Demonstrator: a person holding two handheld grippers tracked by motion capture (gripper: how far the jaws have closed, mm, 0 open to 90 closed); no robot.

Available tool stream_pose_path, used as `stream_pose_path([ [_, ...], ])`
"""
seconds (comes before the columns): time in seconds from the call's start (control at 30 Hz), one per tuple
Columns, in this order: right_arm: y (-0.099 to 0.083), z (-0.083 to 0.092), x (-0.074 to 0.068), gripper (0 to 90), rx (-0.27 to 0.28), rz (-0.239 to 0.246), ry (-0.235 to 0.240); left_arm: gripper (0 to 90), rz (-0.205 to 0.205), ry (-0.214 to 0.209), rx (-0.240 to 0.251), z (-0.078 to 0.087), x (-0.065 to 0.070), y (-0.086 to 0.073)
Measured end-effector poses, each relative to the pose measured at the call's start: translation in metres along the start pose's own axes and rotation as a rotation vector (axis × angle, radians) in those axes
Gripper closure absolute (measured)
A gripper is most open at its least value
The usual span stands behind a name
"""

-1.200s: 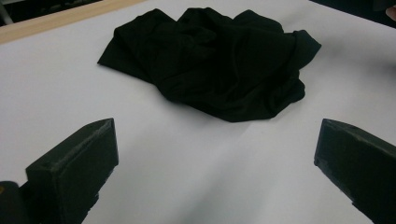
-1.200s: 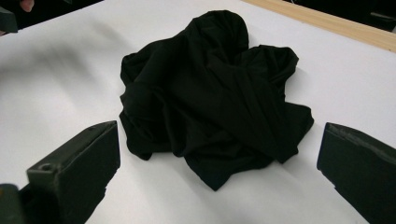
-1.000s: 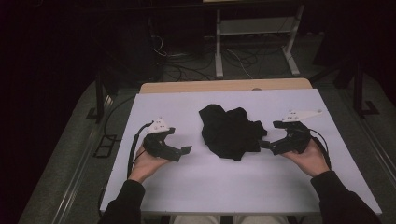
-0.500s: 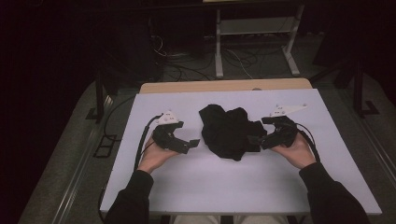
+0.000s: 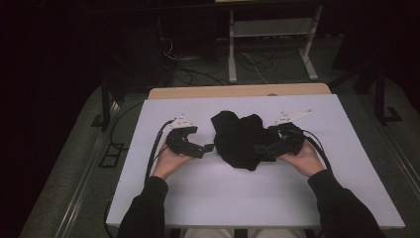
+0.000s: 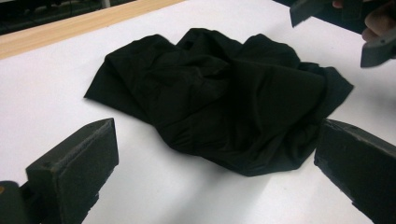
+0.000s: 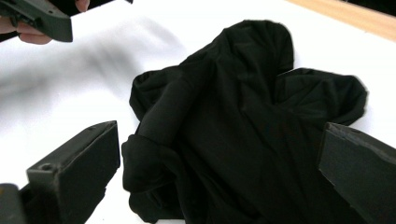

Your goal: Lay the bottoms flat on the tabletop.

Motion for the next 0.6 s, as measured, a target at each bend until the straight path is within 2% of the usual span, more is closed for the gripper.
stream_pose_path([
  [0.13, -0.003, -0.009, -0.009, 9.7, -0.018, -0.004, 0.058, 0.0, 0.025, 0.001, -0.005, -0.005, -0.006, -0.003],
  [0.17, -0.004, -0.011, -0.012, 14.2, -0.021, -0.001, 0.081, 0.0, 0.029, 0.0, -0.007, -0.006, -0.007, -0.003],
  [0.27, -0.007, -0.018, -0.023, 21.4, -0.048, 0.025, 0.142, 0.0, 0.039, -0.004, -0.008, -0.01, -0.008, -0.005],
  [0.37, -0.013, -0.026, -0.032, 38.6, -0.107, 0.084, 0.168, 0.0, 0.04, -0.009, -0.007, -0.014, -0.007, -0.005],
  [0.4, -0.014, -0.028, -0.034, 47.3, -0.124, 0.098, 0.168, 0.0, 0.04, -0.009, -0.007, -0.014, -0.007, -0.005],
  [0.43, -0.016, -0.029, -0.036, 61.2, -0.135, 0.117, 0.184, 0.0, 0.038, -0.012, -0.006, -0.015, -0.007, -0.005],
  [0.47, -0.016, -0.029, -0.037, 71.0, -0.146, 0.131, 0.191, 0.0, 0.039, -0.014, -0.004, -0.016, -0.006, -0.005],
  [0.5, -0.016, -0.03, -0.036, 79.6, -0.149, 0.138, 0.182, 0.0, 0.038, -0.014, -0.002, -0.017, -0.006, -0.004],
  [0.53, -0.014, -0.029, -0.035, 83.7, -0.149, 0.136, 0.174, 0.0, 0.037, -0.014, -0.001, -0.017, -0.006, -0.004],
  [0.57, -0.014, -0.029, -0.035, 83.7, -0.149, 0.136, 0.174, 0.0, 0.037, -0.014, -0.001, -0.017, -0.006, -0.004],
  [0.6, -0.006, -0.025, -0.028, 84.5, -0.112, 0.111, 0.149, 0.0, 0.039, -0.015, 0.009, -0.016, -0.007, -0.002],
])
Point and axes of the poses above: each handheld gripper's, and its own axes: z roughly backward along the jaws, y roughly out of its top, x roughly to its right, the point moved 10 cm from there along -z, roughly forward along the jaws, and after that the axes turned 11 degrees about z, right-handed, at the moved point
